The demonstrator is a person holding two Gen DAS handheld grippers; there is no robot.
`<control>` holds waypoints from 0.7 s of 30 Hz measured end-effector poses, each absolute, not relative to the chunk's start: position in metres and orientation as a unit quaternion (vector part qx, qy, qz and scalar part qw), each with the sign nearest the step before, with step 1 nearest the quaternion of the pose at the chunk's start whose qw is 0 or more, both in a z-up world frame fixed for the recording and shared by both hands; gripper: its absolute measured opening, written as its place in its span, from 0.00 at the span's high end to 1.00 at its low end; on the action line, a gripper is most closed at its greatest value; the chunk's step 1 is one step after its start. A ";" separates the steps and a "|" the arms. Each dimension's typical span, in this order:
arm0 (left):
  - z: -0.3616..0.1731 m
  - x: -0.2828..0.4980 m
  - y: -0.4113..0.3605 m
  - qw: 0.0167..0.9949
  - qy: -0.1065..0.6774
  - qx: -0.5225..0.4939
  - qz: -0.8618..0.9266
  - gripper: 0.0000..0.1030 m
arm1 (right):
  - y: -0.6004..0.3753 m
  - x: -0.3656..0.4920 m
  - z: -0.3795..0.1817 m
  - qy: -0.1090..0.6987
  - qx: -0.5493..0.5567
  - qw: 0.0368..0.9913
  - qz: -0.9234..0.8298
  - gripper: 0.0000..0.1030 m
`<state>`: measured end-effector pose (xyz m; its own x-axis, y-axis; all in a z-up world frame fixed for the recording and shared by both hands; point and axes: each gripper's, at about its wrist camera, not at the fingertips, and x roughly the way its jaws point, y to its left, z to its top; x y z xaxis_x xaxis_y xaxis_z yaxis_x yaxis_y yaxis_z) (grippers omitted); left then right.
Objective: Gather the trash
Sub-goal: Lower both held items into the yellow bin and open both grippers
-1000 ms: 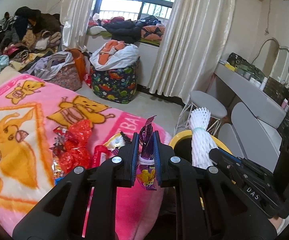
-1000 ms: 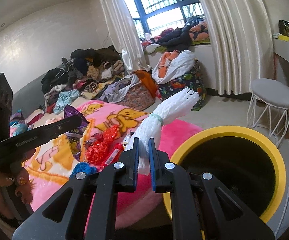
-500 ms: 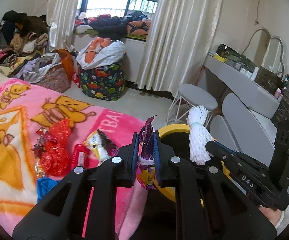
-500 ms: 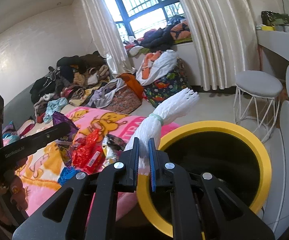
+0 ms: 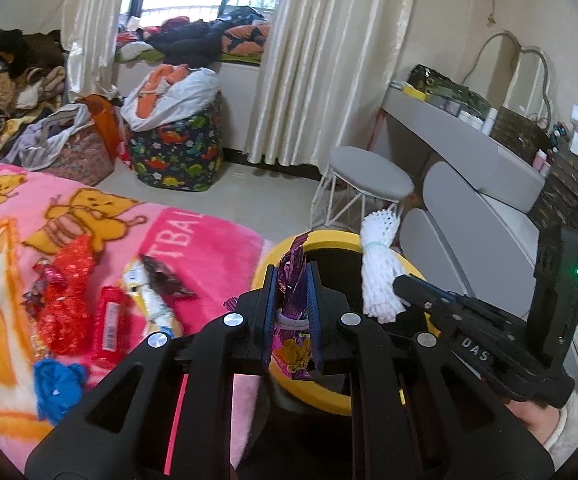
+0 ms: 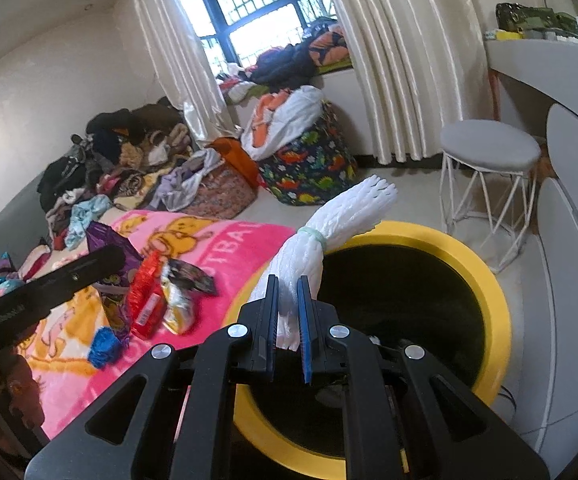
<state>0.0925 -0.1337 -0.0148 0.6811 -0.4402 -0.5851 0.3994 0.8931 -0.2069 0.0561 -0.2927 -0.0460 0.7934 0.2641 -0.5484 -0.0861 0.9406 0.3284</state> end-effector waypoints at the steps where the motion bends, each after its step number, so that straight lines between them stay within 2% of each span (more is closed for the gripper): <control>1: -0.016 0.094 -0.137 0.915 0.328 -0.030 -0.233 0.91 | -0.295 0.057 -0.049 0.313 0.146 0.934 0.090 0.91; 21: -0.052 0.135 -0.205 0.882 0.372 -0.014 -0.291 0.91 | -0.329 0.070 -0.088 0.385 0.164 0.905 0.068 0.89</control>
<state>0.1345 -0.2051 -0.0520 0.5548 -0.5233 -0.6468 0.5020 0.8305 -0.2413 0.0695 -0.3286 -0.0881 0.6938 0.2493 -0.6757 0.0040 0.9368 0.3498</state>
